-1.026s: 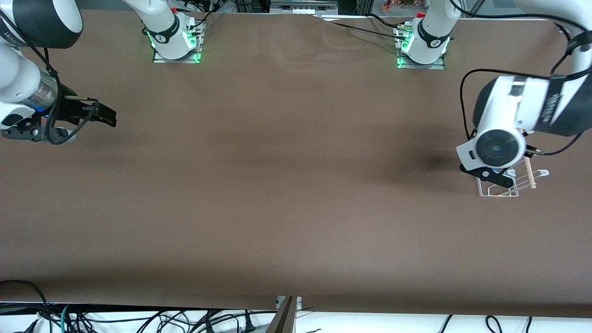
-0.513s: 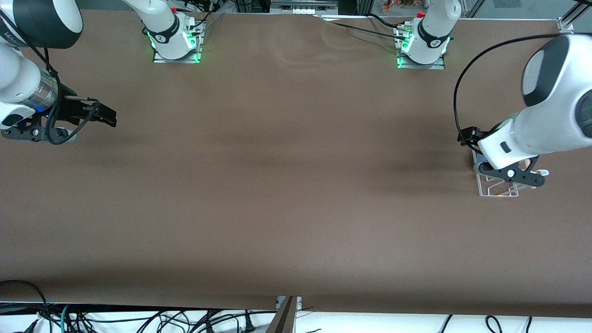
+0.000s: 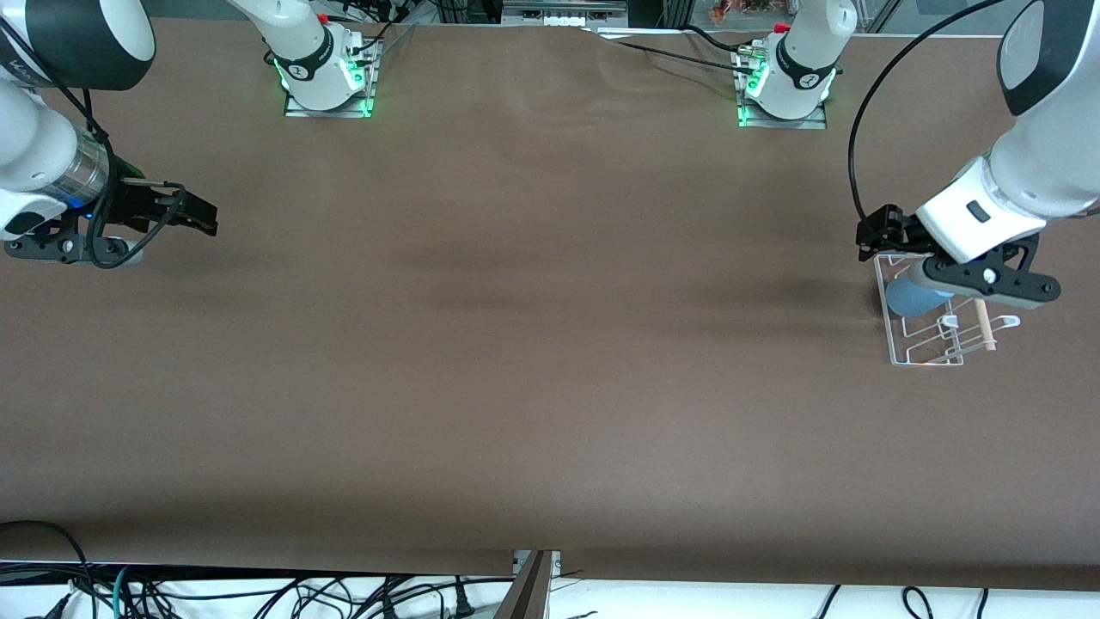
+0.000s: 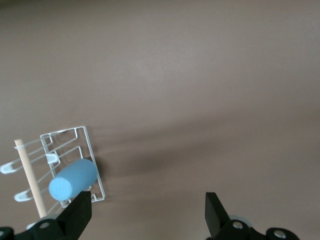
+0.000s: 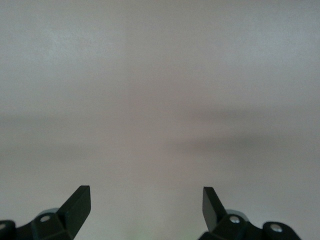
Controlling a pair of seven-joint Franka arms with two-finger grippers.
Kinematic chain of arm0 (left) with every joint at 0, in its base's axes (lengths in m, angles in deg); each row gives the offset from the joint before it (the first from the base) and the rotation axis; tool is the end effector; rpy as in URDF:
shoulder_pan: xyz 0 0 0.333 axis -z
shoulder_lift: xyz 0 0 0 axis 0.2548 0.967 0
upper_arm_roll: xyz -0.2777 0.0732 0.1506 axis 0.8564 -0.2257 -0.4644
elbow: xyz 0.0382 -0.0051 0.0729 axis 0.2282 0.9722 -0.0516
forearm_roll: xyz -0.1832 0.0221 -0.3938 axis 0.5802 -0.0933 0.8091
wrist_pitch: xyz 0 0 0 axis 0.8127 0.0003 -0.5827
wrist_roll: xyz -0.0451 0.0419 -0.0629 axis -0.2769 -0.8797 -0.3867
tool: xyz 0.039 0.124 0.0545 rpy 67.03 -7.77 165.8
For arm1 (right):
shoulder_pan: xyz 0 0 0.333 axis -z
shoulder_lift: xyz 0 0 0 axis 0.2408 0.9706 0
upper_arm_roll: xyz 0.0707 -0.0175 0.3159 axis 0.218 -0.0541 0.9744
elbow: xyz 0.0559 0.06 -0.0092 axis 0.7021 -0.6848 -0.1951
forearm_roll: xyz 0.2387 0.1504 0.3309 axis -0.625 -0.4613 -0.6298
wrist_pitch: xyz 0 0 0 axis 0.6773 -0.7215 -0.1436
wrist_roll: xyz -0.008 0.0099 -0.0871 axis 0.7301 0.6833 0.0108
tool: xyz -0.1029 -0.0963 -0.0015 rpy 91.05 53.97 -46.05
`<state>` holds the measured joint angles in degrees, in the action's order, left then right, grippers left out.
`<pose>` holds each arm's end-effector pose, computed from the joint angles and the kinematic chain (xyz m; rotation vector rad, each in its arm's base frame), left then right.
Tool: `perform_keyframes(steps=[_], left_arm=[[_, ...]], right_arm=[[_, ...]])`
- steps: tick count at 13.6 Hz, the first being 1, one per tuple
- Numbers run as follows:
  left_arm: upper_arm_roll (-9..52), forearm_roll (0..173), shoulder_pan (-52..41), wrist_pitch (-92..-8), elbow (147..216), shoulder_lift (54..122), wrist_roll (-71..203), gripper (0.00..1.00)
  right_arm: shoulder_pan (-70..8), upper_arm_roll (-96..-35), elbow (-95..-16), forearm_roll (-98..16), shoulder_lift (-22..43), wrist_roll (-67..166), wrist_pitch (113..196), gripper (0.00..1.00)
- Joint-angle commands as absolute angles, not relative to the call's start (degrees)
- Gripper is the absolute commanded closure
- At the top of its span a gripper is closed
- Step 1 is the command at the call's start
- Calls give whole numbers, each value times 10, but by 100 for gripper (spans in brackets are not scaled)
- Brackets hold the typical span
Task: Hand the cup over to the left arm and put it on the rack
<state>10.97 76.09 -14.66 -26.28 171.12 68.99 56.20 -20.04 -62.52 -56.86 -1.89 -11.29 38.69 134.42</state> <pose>0.6290 -0.0781 0.5389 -3.1151 0.2959 0.0722 0.5971 0.0361 0.4959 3.0915 -0.0381 -0.1721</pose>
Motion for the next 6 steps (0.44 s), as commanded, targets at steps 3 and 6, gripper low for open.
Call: perform_keyframes(steps=[3, 6], left_arm=[[92, 781, -145, -293, 1814, 600, 570, 0], [92, 780, -148, -293, 1811, 602, 581, 0]], right_arm=[[-202, -622, -574, -11, -116, 388, 1343, 1], [-204, -622, -575, -11, -115, 388, 1342, 1]])
